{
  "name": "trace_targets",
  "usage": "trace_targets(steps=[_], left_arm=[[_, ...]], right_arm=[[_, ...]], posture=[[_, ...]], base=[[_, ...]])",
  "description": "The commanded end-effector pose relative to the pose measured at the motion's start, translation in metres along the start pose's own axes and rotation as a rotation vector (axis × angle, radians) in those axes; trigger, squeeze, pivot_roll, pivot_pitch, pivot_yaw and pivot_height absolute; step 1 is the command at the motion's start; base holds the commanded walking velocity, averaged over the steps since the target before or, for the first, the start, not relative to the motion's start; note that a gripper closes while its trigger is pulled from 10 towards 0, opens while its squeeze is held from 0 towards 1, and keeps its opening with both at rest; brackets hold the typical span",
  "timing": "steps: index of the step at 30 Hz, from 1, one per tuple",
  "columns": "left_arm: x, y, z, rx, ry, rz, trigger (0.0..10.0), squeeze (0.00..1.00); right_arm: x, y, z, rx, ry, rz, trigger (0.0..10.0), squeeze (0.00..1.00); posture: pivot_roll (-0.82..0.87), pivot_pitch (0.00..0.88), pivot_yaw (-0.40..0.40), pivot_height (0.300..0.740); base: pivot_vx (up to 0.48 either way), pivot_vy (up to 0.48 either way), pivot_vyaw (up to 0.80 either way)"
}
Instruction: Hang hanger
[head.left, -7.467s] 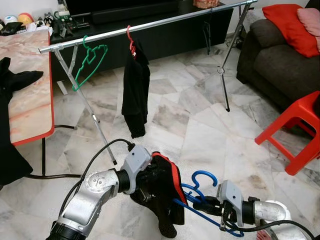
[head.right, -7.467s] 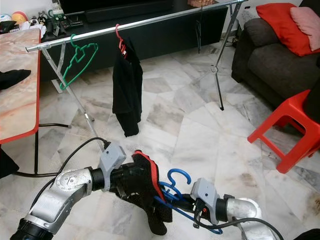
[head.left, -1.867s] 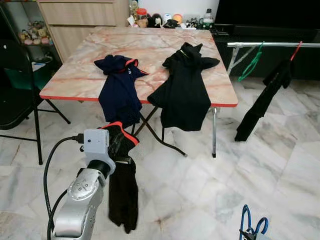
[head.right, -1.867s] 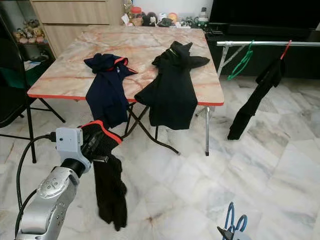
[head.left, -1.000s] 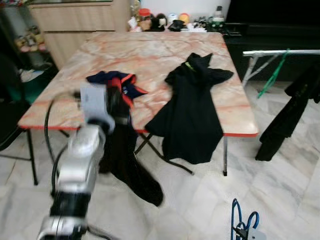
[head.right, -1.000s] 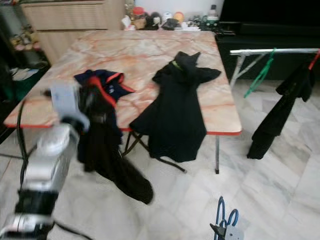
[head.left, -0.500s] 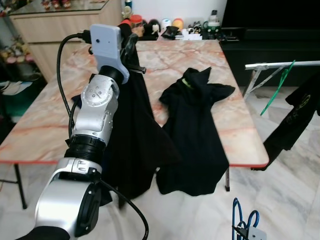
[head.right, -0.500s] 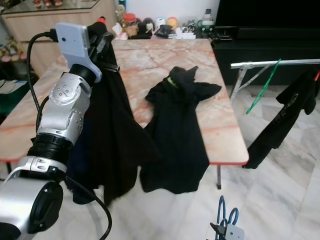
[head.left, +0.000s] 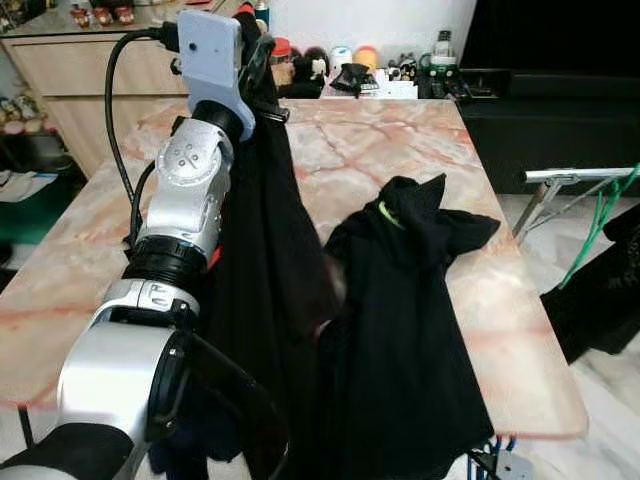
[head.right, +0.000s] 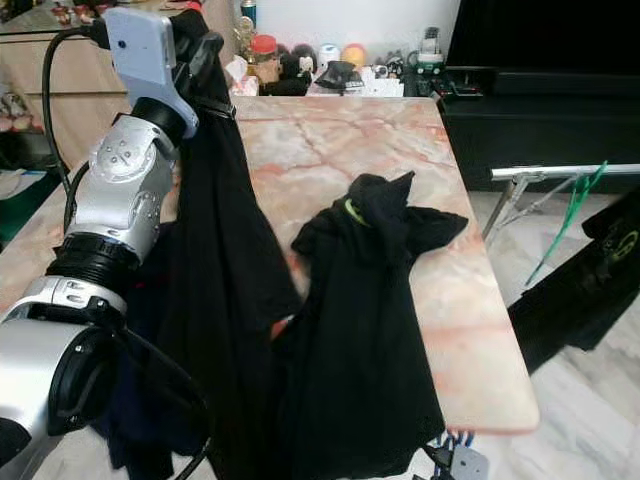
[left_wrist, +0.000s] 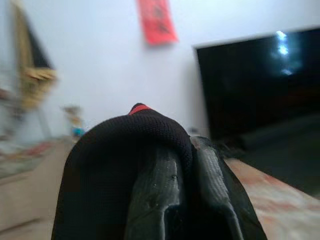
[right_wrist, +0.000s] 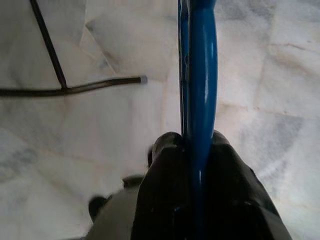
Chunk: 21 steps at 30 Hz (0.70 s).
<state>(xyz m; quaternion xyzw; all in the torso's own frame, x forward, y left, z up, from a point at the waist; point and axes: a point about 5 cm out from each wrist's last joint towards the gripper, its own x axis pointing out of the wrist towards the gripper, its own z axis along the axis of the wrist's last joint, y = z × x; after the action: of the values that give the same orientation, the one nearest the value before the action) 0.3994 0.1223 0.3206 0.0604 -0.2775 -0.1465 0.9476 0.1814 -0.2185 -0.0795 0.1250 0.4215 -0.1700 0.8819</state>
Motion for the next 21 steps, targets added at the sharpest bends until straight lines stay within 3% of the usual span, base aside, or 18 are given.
trace_targets(steps=[1, 4, 7, 8, 9, 10, 13, 18, 21], left_arm=[[-0.009, -0.011, -0.015, 0.033, 0.069, -0.063, 10.0, 0.00], [-0.039, -0.015, -0.044, -0.009, 0.162, -0.075, 10.0, 0.00], [-0.064, -0.013, -0.057, -0.026, 0.221, -0.067, 10.0, 0.00], [-0.081, -0.011, -0.064, -0.028, 0.268, -0.063, 10.0, 0.00], [-0.081, -0.011, -0.064, -0.028, 0.268, -0.063, 10.0, 0.00], [-0.102, -0.011, -0.072, -0.039, 0.323, -0.073, 10.0, 1.00], [-0.131, -0.008, -0.077, -0.020, 0.390, -0.075, 10.0, 1.00], [-0.154, -0.007, -0.064, -0.016, 0.409, -0.079, 10.0, 1.00], [-0.159, -0.010, -0.055, -0.031, 0.406, -0.103, 10.0, 1.00]], right_arm=[[-0.002, -0.002, -0.010, 0.017, 0.031, -0.011, 10.0, 0.00], [-0.002, -0.003, -0.011, 0.016, 0.035, -0.013, 10.0, 0.00], [-0.003, -0.003, -0.013, 0.009, 0.038, -0.011, 10.0, 0.00], [-0.003, -0.004, -0.013, 0.008, 0.040, -0.012, 10.0, 0.00], [-0.003, -0.004, -0.013, 0.008, 0.040, -0.012, 10.0, 0.00], [-0.003, -0.004, -0.014, 0.005, 0.043, -0.011, 10.0, 0.00], [-0.003, -0.004, -0.015, -0.003, 0.047, -0.008, 10.0, 0.00], [-0.003, -0.005, -0.016, -0.011, 0.049, -0.005, 10.0, 0.00], [-0.004, -0.005, -0.016, -0.017, 0.050, -0.005, 10.0, 0.00]], posture=[[0.06, 0.111, 0.033, 0.740], [0.06, 0.116, 0.033, 0.740], [0.06, 0.117, 0.036, 0.740], [0.06, 0.120, 0.037, 0.740], [0.06, 0.120, 0.037, 0.740], [0.07, 0.122, 0.038, 0.740], [0.07, 0.119, 0.041, 0.740], [0.08, 0.106, 0.039, 0.740], [0.08, 0.101, 0.038, 0.740]], base=[[0.000, 0.000, 0.00], [0.000, 0.000, 0.00], [0.000, 0.000, 0.00], [0.000, 0.000, 0.00], [0.000, 0.000, 0.00], [0.000, 0.000, 0.00], [0.000, 0.000, 0.00], [0.000, 0.000, 0.00], [0.000, 0.000, 0.00]])
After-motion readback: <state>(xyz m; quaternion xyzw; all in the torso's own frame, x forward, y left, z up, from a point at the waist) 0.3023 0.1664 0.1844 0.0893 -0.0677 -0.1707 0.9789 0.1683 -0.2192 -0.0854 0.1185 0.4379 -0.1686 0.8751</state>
